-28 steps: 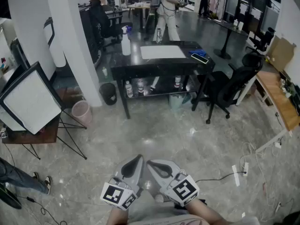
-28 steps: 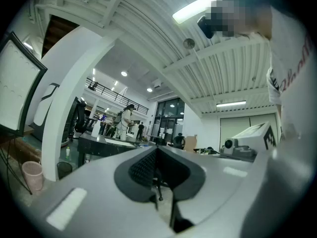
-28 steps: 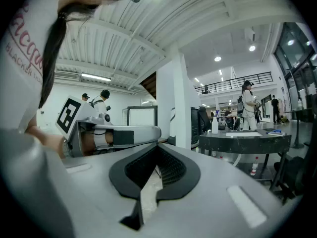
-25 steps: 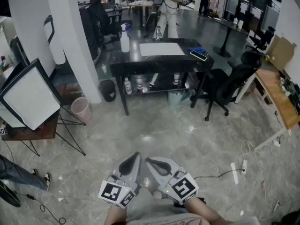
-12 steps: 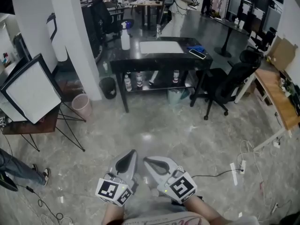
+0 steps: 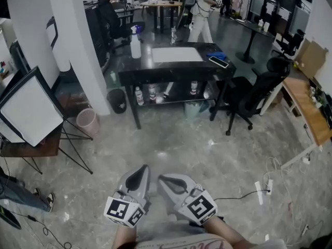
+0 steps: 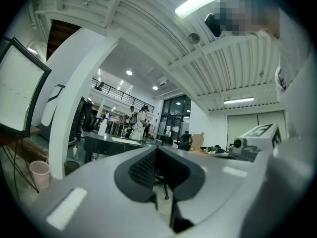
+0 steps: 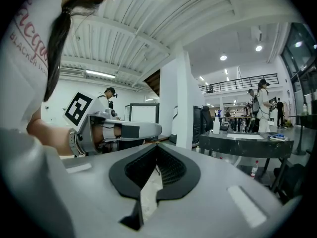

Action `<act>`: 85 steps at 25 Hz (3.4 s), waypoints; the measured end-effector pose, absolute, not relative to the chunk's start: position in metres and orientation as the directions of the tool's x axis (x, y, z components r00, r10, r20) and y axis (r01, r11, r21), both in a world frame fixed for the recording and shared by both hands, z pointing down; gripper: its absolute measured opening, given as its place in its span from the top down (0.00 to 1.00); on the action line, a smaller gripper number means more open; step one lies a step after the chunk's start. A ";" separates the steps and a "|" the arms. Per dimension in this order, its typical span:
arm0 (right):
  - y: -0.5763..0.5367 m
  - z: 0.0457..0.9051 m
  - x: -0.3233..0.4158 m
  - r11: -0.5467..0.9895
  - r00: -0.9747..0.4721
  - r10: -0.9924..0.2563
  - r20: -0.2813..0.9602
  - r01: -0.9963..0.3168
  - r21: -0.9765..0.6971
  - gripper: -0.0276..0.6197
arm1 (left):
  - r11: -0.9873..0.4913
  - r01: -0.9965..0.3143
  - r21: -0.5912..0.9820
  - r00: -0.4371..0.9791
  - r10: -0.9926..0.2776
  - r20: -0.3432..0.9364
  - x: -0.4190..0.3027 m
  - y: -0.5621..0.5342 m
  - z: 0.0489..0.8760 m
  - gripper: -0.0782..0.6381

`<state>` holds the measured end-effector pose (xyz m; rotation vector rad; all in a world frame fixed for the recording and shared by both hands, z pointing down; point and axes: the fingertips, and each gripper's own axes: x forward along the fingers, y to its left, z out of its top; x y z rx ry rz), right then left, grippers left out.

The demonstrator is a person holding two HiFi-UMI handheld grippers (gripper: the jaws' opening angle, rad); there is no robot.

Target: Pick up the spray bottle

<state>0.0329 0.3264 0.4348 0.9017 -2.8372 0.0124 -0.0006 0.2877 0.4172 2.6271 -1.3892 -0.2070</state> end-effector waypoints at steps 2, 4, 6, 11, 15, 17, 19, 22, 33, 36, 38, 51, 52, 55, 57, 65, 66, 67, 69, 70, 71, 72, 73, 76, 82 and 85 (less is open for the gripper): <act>0.309 0.434 0.030 0.815 -0.802 -0.576 0.158 -0.577 0.042 0.96 | -0.555 -0.806 0.206 0.557 -0.829 -0.050 -0.005 0.270 0.416 0.89; 0.291 0.433 0.025 0.819 -0.804 -0.572 0.163 -0.572 0.049 0.96 | -0.553 -0.806 0.210 0.555 -0.830 -0.056 -0.010 0.249 0.415 0.89; 0.270 0.431 0.020 0.820 -0.805 -0.571 0.160 -0.570 0.056 0.96 | -0.553 -0.805 0.214 0.555 -0.830 -0.056 -0.015 0.227 0.414 0.89; 0.210 0.422 0.012 0.804 -0.795 -0.594 0.126 -0.593 0.047 0.96 | -0.560 -0.797 0.227 0.562 -0.825 -0.062 -0.023 0.170 0.416 0.89; 0.166 0.418 0.005 0.788 -0.779 -0.615 0.119 -0.614 0.052 0.96 | -0.565 -0.790 0.239 0.567 -0.821 -0.066 -0.033 0.128 0.415 0.89; 0.146 0.416 0.001 0.780 -0.773 -0.625 0.113 -0.624 0.048 0.96 | -0.577 -0.783 0.233 0.579 -0.813 -0.068 -0.036 0.108 0.412 0.89; 0.129 0.418 -0.006 0.783 -0.775 -0.621 0.121 -0.620 0.044 0.96 | -0.581 -0.780 0.233 0.583 -0.810 -0.068 -0.043 0.088 0.411 0.89; 0.102 0.419 -0.018 0.783 -0.776 -0.620 0.121 -0.621 0.031 0.96 | -0.585 -0.777 0.232 0.588 -0.806 -0.067 -0.052 0.059 0.410 0.89; 0.040 0.424 -0.040 0.765 -0.760 -0.639 0.120 -0.644 -0.004 0.96 | -0.619 -0.749 0.237 0.626 -0.778 -0.053 -0.065 -0.007 0.415 0.89; 0.027 0.429 -0.039 0.758 -0.753 -0.645 0.132 -0.652 -0.011 0.96 | -0.618 -0.747 0.243 0.626 -0.778 -0.053 -0.067 -0.021 0.419 0.89; 0.015 0.430 -0.038 0.753 -0.747 -0.649 0.140 -0.658 -0.021 0.96 | -0.614 -0.749 0.250 0.622 -0.781 -0.053 -0.070 -0.031 0.419 0.89; -0.089 0.425 -0.043 0.758 -0.757 -0.638 0.140 -0.649 -0.060 0.96 | -0.572 -0.786 0.234 0.582 -0.813 -0.032 -0.098 -0.130 0.418 0.89; -0.099 0.425 -0.044 0.759 -0.759 -0.636 0.142 -0.648 -0.062 0.96 | -0.570 -0.789 0.231 0.580 -0.814 -0.027 -0.100 -0.139 0.418 0.89; -0.135 0.424 -0.046 0.767 -0.766 -0.625 0.150 -0.638 -0.065 0.96 | -0.557 -0.799 0.227 0.569 -0.822 -0.013 -0.103 -0.172 0.417 0.89; -0.162 0.424 -0.048 0.777 -0.776 -0.611 0.155 -0.626 -0.069 0.96 | -0.549 -0.805 0.224 0.562 -0.827 -0.008 -0.104 -0.197 0.417 0.89; -0.262 0.411 -0.055 0.812 -0.807 -0.571 0.154 -0.582 -0.041 0.96 | -0.533 -0.829 0.172 0.540 -0.842 -0.006 -0.101 -0.303 0.409 0.89; -0.272 0.411 -0.054 0.813 -0.808 -0.568 0.155 -0.580 -0.042 0.96 | -0.528 -0.833 0.164 0.534 -0.845 -0.004 -0.100 -0.315 0.409 0.89; -0.281 0.411 -0.053 0.813 -0.808 -0.567 0.158 -0.580 -0.045 0.96 | -0.521 -0.839 0.157 0.528 -0.850 -0.002 -0.099 -0.326 0.410 0.89; -0.299 0.412 -0.048 0.810 -0.805 -0.571 0.161 -0.584 -0.052 0.96 | -0.499 -0.855 0.142 0.506 -0.862 0.020 -0.098 -0.346 0.414 0.89; -0.307 0.412 -0.046 0.807 -0.803 -0.573 0.162 -0.587 -0.057 0.96 | -0.486 -0.864 0.130 0.494 -0.869 0.037 -0.098 -0.355 0.417 0.89; -0.315 0.413 -0.044 0.805 -0.802 -0.575 0.163 -0.590 -0.063 0.96 | -0.475 -0.872 0.119 0.484 -0.874 0.054 -0.097 -0.363 0.420 0.89; -0.321 0.414 -0.042 0.805 -0.802 -0.574 0.165 -0.590 -0.071 0.96 | -0.468 -0.877 0.110 0.476 -0.877 0.069 -0.097 -0.371 0.422 0.89; -0.327 0.415 -0.042 0.805 -0.803 -0.571 0.169 -0.588 -0.076 0.96 | -0.460 -0.882 0.102 0.469 -0.879 0.084 -0.097 -0.379 0.425 0.81; -0.344 0.418 -0.042 0.806 -0.804 -0.569 0.174 -0.587 -0.078 0.96 | -0.434 -0.898 0.065 0.439 -0.888 0.135 -0.099 -0.403 0.436 0.73; -0.373 0.423 -0.040 0.794 -0.795 -0.582 0.174 -0.601 -0.089 0.96 | -0.436 -0.900 0.022 0.431 -0.880 0.198 -0.100 -0.460 0.462 0.32; -0.390 0.427 -0.038 0.787 -0.789 -0.588 0.180 -0.609 -0.100 0.96 | -0.444 -0.896 -0.009 0.432 -0.876 0.215 -0.097 -0.490 0.470 0.14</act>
